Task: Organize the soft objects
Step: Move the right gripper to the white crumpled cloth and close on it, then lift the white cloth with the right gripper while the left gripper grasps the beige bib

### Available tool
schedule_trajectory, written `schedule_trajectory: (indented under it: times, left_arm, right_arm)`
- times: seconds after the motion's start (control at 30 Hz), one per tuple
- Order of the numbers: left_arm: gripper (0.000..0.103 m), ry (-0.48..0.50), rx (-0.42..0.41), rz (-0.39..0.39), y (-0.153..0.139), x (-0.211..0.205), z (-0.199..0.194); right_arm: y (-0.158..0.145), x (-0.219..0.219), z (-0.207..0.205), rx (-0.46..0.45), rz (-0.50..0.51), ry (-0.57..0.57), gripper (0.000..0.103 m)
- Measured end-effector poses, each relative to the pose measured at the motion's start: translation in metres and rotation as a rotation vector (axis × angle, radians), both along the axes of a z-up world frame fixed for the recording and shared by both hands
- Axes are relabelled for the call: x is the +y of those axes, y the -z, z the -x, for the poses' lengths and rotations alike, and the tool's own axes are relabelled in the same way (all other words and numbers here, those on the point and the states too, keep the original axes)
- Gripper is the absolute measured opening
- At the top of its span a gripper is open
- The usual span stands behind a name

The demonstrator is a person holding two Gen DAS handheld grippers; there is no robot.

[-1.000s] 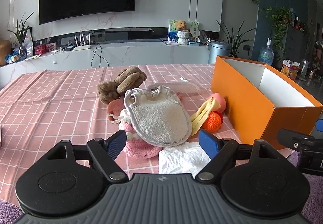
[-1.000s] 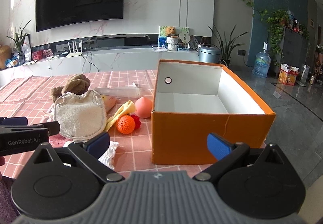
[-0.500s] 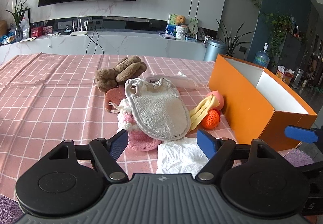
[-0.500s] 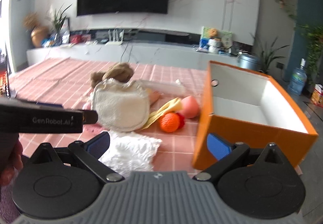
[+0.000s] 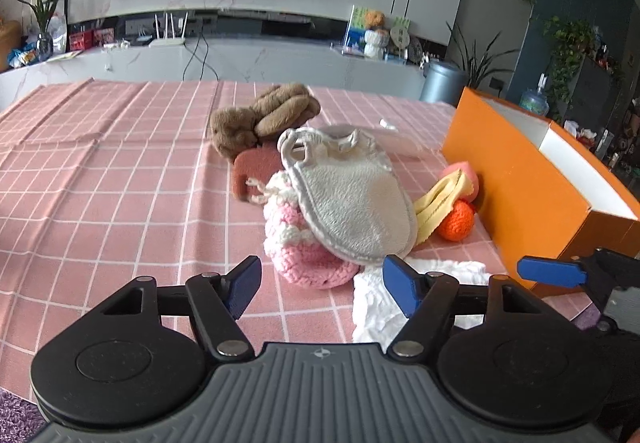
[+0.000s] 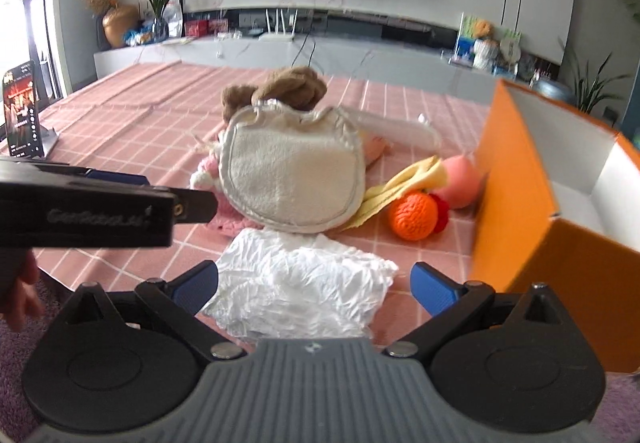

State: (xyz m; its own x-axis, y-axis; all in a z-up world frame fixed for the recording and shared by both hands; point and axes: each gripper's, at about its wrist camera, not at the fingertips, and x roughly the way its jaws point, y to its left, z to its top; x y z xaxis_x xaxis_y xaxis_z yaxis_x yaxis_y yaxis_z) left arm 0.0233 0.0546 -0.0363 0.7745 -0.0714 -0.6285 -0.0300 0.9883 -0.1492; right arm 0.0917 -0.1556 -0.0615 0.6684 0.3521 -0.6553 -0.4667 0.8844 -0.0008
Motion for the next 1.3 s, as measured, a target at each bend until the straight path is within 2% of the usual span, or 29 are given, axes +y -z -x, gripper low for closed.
schedule_trajectory:
  times: [0.13, 0.3, 0.43, 0.53, 0.67, 0.73, 0.8, 0.87, 0.97, 1.07, 1.3]
  left_arm:
    - [0.082, -0.009, 0.031, -0.007, 0.008, 0.004, -0.006]
    - [0.082, -0.020, 0.052, 0.003, 0.016, 0.007, -0.010]
    - [0.076, -0.022, 0.062, -0.007, 0.018, 0.007, -0.013]
    - [0.075, -0.022, 0.060, -0.018, 0.019, 0.007, -0.014]
    - [0.067, -0.006, 0.059, -0.028, 0.019, 0.005, -0.015]
    - [0.061, 0.010, 0.058, -0.026, 0.019, 0.004, -0.016]
    - [0.061, 0.027, 0.067, -0.013, 0.019, 0.003, -0.016]
    - [0.055, 0.031, 0.076, -0.011, 0.018, 0.002, -0.016]
    - [0.050, 0.035, 0.075, -0.005, 0.016, 0.001, -0.014]
    - [0.043, 0.045, 0.068, 0.006, 0.012, 0.001, -0.013]
    - [0.042, 0.073, 0.040, 0.085, 0.000, 0.001, -0.024]
  right_arm:
    - [0.012, 0.008, -0.015, 0.063, 0.006, -0.003, 0.100]
    - [0.022, 0.016, -0.023, 0.088, 0.036, -0.007, 0.100]
    - [0.030, 0.014, -0.032, 0.134, 0.014, 0.005, 0.096]
    - [0.032, 0.010, -0.034, 0.158, -0.023, 0.013, 0.088]
    - [0.027, 0.013, -0.028, 0.123, 0.009, 0.004, 0.069]
    - [0.027, 0.015, -0.027, 0.109, 0.024, -0.012, 0.065]
    - [0.025, 0.016, -0.024, 0.098, 0.029, -0.023, 0.057]
    - [0.023, 0.017, -0.021, 0.083, 0.043, -0.031, 0.048]
    - [0.020, 0.015, -0.019, 0.074, 0.045, -0.030, 0.039]
    - [0.015, 0.010, -0.018, 0.065, 0.039, -0.012, 0.034]
    - [-0.004, -0.002, -0.014, -0.035, 0.092, 0.041, 0.033]
